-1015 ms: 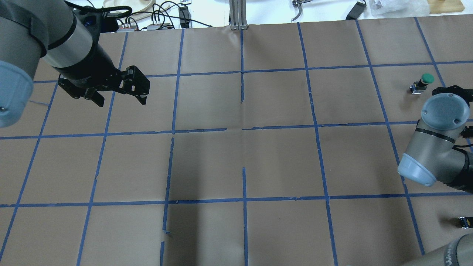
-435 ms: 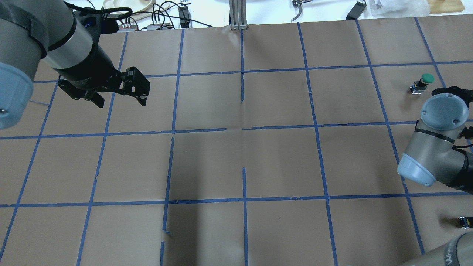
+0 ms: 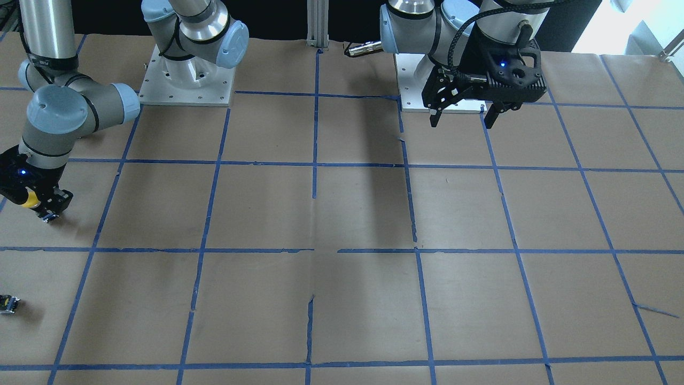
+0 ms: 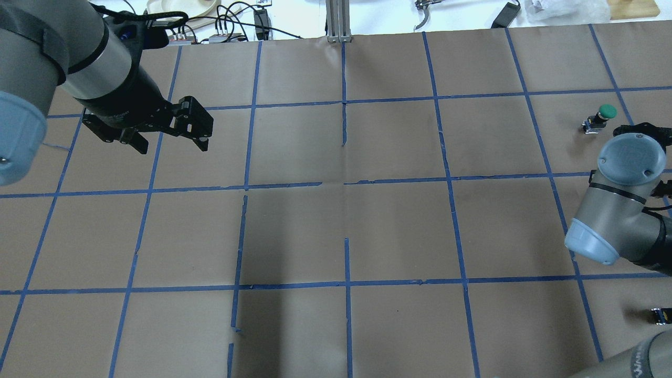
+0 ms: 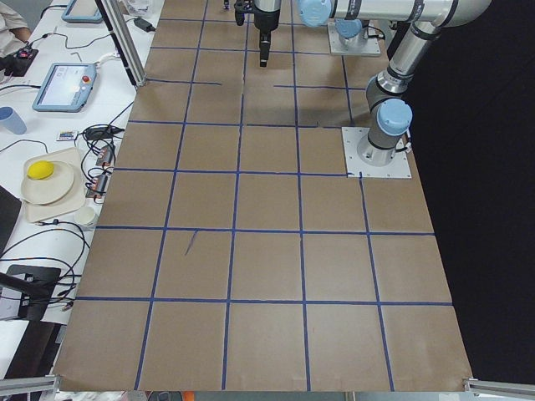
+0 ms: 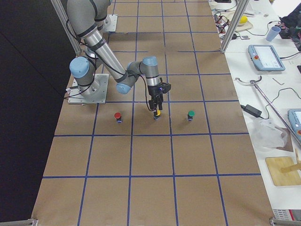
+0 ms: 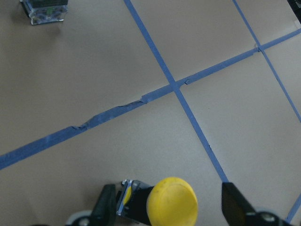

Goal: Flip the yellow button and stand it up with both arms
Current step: 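Lower the button upright onto the table with the right gripper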

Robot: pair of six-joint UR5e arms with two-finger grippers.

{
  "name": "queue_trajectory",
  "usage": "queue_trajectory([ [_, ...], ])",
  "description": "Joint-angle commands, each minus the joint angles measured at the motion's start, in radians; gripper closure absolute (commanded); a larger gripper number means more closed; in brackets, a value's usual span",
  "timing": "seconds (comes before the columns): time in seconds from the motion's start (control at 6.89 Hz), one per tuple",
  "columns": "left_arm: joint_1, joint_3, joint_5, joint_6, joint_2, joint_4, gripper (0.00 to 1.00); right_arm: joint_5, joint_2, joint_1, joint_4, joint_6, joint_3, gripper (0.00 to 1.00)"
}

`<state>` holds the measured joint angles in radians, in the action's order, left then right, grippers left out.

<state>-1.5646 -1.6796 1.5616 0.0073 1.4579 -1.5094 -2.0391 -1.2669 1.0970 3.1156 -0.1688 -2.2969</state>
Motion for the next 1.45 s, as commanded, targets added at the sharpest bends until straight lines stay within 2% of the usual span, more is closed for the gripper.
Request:
queue_trajectory([
  [0.0, 0.0, 0.0, 0.0, 0.0, -0.001, 0.0, 0.0, 0.01, -0.023, 0.009, -0.017, -0.006, 0.004, 0.0],
  [0.29, 0.0, 0.0, 0.002, 0.0, -0.002, 0.0, 0.0, 0.013, -0.069, 0.014, -0.087, -0.008, 0.005, 0.0],
  [0.44, 0.0, 0.0, 0.002, 0.0, -0.002, 0.0, 0.0, 0.032, -0.13, 0.035, -0.197, -0.003, 0.025, 0.0],
  [0.73, 0.002, 0.0, 0.002, 0.0, -0.004, -0.002, 0.0, 0.051, -0.233, 0.052, -0.612, 0.003, 0.17, 0.0],
  [1.02, 0.002, 0.0, 0.002, 0.0, -0.004, -0.002, 0.0, 0.164, -0.316, 0.119, -0.93, 0.102, 0.269, 0.0],
  [1.31, 0.002, 0.0, 0.003, 0.0, -0.004, -0.002, 0.0, 0.404, -0.385, 0.132, -1.324, 0.104, 0.431, 0.0],
])
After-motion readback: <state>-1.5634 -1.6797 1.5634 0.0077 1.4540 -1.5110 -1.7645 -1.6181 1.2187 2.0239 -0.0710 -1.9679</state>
